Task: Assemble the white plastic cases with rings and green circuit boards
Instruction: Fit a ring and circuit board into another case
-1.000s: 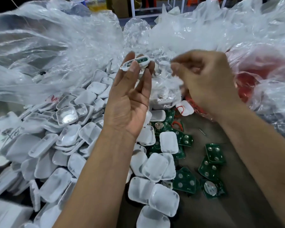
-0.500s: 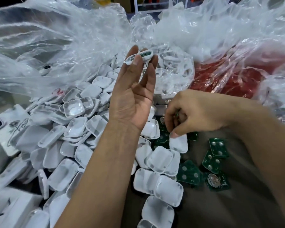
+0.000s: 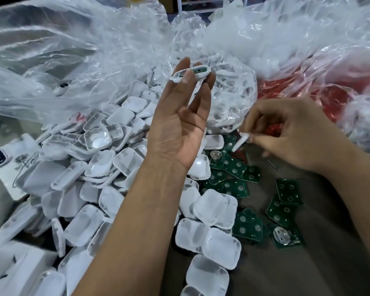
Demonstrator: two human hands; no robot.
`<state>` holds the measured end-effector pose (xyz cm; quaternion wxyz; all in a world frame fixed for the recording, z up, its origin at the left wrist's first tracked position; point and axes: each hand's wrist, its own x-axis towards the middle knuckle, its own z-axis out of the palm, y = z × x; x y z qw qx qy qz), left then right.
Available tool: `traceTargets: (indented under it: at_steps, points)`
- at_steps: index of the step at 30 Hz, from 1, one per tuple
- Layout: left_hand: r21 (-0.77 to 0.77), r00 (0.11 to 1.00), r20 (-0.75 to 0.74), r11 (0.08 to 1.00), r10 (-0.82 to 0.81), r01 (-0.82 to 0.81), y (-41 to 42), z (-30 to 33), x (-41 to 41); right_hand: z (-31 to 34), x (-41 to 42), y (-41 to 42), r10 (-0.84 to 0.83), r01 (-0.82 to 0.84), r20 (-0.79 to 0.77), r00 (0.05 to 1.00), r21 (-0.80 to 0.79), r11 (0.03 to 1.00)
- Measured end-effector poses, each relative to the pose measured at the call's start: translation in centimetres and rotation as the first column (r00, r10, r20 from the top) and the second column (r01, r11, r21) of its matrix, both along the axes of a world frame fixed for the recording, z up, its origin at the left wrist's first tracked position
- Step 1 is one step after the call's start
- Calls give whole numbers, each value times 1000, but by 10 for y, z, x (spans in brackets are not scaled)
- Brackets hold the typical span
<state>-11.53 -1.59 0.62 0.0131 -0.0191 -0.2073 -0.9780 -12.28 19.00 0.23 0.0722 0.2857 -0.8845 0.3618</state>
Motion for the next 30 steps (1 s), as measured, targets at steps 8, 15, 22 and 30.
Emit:
traceTargets:
  at_steps: [8,15,22,30]
  points:
    - [-10,1000,-4,1000,-1,1,1,-2,0,14,3,10,45,-110,407,912,139,984]
    - [-28,1000,7,1000,-3,3,2,-4,-2,7,7,-5,-95,32,223,970,274,961]
    - [-65,1000,-7,998,-13,13,1,-6,-2,-3,7,-12,-52,-3,231,972,232,973]
    - [-142,999,-23,990,-29,26,2,-9,-4,2,1,3,165,-145,181,969,-120,982]
